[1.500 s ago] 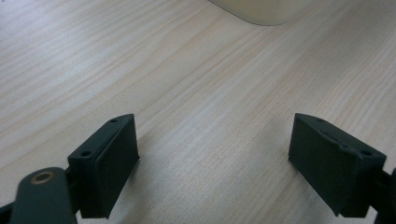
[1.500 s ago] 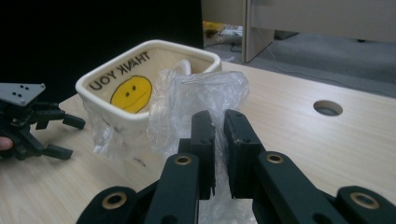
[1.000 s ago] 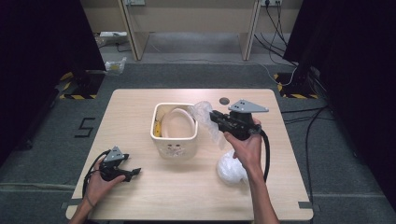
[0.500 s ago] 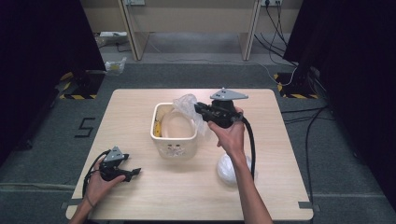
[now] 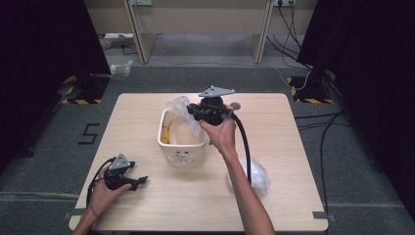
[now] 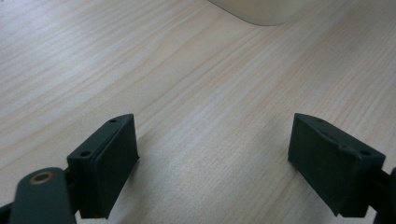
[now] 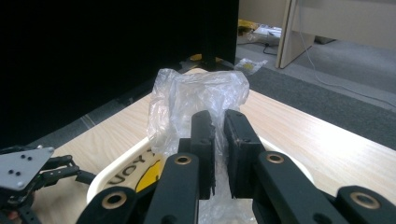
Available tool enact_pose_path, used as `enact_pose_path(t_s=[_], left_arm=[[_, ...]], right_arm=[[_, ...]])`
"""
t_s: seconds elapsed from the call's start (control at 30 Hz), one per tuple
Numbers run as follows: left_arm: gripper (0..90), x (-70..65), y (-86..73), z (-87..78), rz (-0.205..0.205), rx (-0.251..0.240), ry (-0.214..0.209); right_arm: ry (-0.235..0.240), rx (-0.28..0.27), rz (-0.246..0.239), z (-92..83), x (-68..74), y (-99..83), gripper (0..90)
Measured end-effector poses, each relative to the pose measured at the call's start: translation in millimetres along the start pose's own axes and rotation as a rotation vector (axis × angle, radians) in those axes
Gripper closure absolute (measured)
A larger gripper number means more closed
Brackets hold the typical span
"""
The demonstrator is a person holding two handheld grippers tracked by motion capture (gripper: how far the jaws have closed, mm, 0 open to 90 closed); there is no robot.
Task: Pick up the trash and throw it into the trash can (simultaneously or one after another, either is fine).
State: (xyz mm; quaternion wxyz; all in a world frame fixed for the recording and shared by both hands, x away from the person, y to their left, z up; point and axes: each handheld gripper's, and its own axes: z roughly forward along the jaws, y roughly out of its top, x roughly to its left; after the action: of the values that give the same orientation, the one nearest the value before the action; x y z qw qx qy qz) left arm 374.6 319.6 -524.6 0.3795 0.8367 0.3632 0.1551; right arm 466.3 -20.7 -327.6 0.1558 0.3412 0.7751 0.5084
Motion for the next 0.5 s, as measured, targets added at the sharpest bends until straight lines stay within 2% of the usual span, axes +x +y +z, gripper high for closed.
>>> enact_pose_path(t_s=[0.2,0.3,0.33,0.37,0.5], left_arm=[[14.8,0.1,0.1,-0.1,0.001,0.002,-0.001],[14.9,0.1,0.0,-0.2,0.001,0.003,-0.003],[14.8,0.1,0.0,-0.2,0.001,0.003,-0.003],[14.9,0.2,0.1,-0.2,0.001,0.004,-0.003],[14.9,0.2,0.1,-0.2,0.001,0.004,-0.003]], right_arm=[[-0.006,0.021,0.004,15.6,-0.1,-2.0,82.2],[-0.002,0.066,-0.008,23.9,-0.2,-7.8,78.9],[-0.002,0.066,-0.008,23.9,-0.2,-7.8,78.9],[0.008,0.088,0.006,27.3,-1.9,-11.0,74.4],[0.002,0.098,0.020,28.8,-4.1,-14.1,68.1]])
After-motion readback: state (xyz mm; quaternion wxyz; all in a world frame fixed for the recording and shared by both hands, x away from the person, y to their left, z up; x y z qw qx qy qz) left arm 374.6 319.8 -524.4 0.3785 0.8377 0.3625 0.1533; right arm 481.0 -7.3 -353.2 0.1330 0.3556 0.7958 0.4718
